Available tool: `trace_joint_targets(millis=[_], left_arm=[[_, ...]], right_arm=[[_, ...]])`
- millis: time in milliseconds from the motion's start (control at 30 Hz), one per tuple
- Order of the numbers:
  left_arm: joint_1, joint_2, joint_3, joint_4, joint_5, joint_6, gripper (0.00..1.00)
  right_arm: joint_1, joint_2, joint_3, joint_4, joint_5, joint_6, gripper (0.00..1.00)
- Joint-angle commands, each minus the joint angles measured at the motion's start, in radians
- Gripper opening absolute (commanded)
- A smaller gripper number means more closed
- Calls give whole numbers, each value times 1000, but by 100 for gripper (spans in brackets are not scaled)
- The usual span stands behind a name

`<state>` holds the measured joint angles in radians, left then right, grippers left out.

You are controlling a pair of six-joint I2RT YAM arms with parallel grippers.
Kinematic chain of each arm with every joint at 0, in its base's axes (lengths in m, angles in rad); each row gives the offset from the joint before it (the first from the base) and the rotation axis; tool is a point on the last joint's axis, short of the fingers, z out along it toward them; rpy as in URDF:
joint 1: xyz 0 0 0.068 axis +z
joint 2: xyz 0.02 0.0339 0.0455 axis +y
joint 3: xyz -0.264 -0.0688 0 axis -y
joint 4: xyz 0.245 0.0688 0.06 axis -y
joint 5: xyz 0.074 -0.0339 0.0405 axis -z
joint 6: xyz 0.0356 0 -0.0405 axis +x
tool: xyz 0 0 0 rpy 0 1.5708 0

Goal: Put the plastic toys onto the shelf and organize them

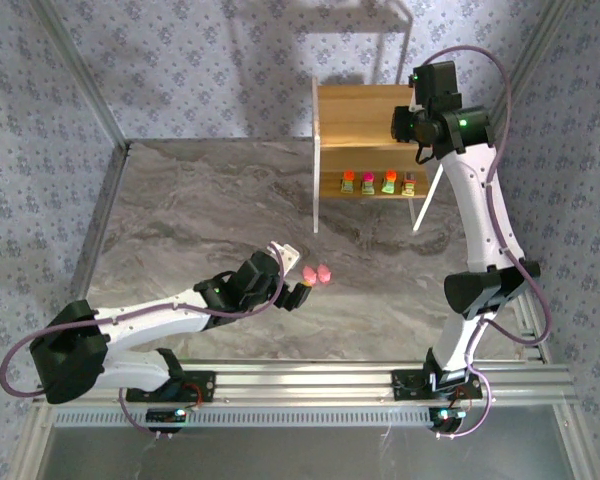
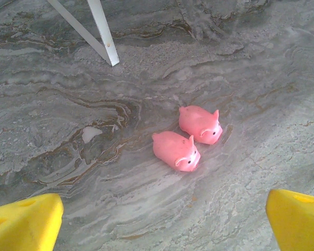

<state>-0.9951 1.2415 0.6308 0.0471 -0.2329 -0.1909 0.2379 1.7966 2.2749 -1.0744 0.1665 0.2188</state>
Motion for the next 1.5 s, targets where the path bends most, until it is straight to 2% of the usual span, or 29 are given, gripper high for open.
trace_joint_targets(millis=[0,900,1467], left_arm=[[-1,-23,-11,-3,-16,13,100],[-2,-24,-11,-4,-15,11,100],[-2,-24,-8,-10,-25,11,100]], right_arm=[[-6,9,30,-20,-12,-17,31],[-11,41,32,-24,-9,-21,33],[-12,52,38,-28,-7,-23,38]])
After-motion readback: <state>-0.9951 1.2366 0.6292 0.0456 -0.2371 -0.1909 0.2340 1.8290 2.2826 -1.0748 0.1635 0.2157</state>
